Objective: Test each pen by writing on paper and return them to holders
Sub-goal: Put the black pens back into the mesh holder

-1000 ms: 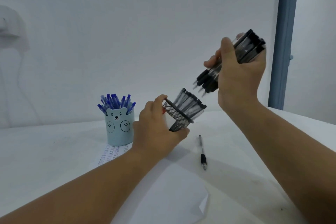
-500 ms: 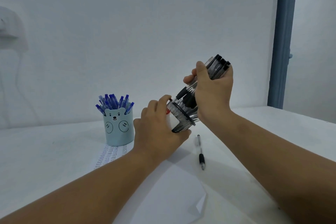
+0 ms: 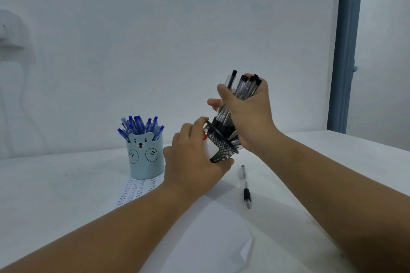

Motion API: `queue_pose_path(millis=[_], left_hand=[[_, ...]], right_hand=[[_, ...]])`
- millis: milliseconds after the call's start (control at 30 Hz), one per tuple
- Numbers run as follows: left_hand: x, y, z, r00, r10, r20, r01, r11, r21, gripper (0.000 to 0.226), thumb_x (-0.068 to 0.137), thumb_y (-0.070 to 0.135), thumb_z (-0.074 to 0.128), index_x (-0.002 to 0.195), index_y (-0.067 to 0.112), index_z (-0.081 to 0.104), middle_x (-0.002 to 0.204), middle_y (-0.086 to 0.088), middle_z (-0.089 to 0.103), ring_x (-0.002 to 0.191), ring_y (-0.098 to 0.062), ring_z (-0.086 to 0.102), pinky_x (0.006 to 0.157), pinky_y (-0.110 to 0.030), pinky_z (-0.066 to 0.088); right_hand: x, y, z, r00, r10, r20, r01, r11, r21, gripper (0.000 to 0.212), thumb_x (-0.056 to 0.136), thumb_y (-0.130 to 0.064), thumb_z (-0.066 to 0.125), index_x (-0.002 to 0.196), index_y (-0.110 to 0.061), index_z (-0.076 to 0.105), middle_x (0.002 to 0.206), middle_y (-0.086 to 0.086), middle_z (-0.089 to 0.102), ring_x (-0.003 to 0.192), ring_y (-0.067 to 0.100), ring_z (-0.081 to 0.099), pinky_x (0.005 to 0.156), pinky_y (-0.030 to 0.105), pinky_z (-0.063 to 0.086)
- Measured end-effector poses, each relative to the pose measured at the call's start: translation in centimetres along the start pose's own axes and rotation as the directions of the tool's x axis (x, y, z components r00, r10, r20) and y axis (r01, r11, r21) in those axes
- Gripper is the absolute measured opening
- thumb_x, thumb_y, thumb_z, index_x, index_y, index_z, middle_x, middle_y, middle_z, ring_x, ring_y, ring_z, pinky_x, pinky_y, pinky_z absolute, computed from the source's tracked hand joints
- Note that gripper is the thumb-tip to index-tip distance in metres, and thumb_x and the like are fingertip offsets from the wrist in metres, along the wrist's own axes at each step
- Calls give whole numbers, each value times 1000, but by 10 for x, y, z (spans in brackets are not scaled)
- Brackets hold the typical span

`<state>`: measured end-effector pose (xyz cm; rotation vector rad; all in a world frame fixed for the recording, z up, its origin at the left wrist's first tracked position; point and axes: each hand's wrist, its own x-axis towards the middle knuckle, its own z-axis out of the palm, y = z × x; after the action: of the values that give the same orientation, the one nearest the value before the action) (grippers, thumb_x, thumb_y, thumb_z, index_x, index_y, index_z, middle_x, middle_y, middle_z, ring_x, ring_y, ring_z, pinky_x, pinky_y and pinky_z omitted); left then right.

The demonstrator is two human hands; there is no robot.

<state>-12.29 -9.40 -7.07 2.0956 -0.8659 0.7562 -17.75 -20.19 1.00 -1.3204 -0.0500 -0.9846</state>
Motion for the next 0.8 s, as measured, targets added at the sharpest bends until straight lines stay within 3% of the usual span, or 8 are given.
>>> queue_pose_path(millis=[133, 267, 367, 467, 600, 667, 733, 800], left_hand=[[1, 0, 1, 1000, -4, -1, 4, 1000, 19, 94, 66, 61, 78, 144, 39, 31, 123, 14, 46, 118, -14, 48, 94, -42, 43], [2, -1, 3, 999, -38, -14, 37, 999, -14, 94, 66, 63, 77, 144, 39, 32, 124, 14, 46, 119, -13, 49, 95, -45, 44], [2, -1, 4, 999, -45, -19, 45, 999, -13, 94, 65, 63, 77, 144, 38, 32, 124, 14, 47, 119, -14, 49, 96, -45, 44], [2, -1, 4, 999, -45, -24, 45, 999, -17, 94, 65, 63, 78, 144, 39, 33, 124, 14, 47, 119, -14, 50, 95, -45, 45], [2, -1, 3, 999, -46, -16, 46, 999, -18, 94, 65, 62, 78, 144, 39, 33, 123, 16, 46, 118, -12, 49, 95, -44, 44], [2, -1, 3, 999, -45, -18, 45, 999, -21, 94, 65, 62, 79, 144, 39, 33, 121, 15, 46, 118, -13, 49, 95, -44, 44], [2, 0, 3, 999, -47, -20, 47, 999, -27, 94, 65, 61, 79, 144, 39, 34, 120, 16, 46, 118, -12, 49, 96, -44, 44], [3, -1, 3, 998, -55, -19, 55, 998, -35, 94, 65, 62, 79, 144, 40, 34, 120, 16, 46, 118, -12, 49, 96, -44, 44]], right_hand=[[8, -1, -2, 996, -17, -91, 10, 996, -86, 31, 81, -25, 83, 103, -17, 63, 83, -5, 69, 72, 12, 69, 81, 35, 59], [9, 1, -9, 974, -202, -100, 180, 964, -196, 62, 81, -14, 81, 126, -31, 42, 109, -7, 61, 80, 4, 68, 69, 16, 54], [7, 0, -8, 970, -236, -57, 217, 947, -238, 52, 81, -38, 82, 120, -34, 48, 111, -7, 61, 88, 4, 67, 74, 21, 53], [9, -6, -4, 984, -153, -94, 146, 986, -80, 37, 95, -63, 46, 108, -30, 55, 104, -1, 64, 87, 12, 63, 82, 34, 51], [11, -4, -4, 959, -207, -194, 197, 978, -73, 8, 105, -31, 46, 113, -29, 48, 105, -1, 63, 89, 15, 72, 76, 32, 51], [11, -1, -5, 943, -259, -210, 246, 965, -86, 20, 102, -20, 50, 117, -33, 43, 103, -7, 59, 88, 11, 74, 66, 29, 50], [12, 0, -6, 933, -294, -206, 272, 953, -132, 23, 99, -17, 56, 111, -34, 48, 100, -8, 60, 87, 16, 73, 64, 26, 51], [15, -3, -7, 934, -301, -191, 257, 940, -224, 3, 97, -24, 61, 98, -27, 60, 91, -6, 63, 85, 20, 69, 69, 26, 51]])
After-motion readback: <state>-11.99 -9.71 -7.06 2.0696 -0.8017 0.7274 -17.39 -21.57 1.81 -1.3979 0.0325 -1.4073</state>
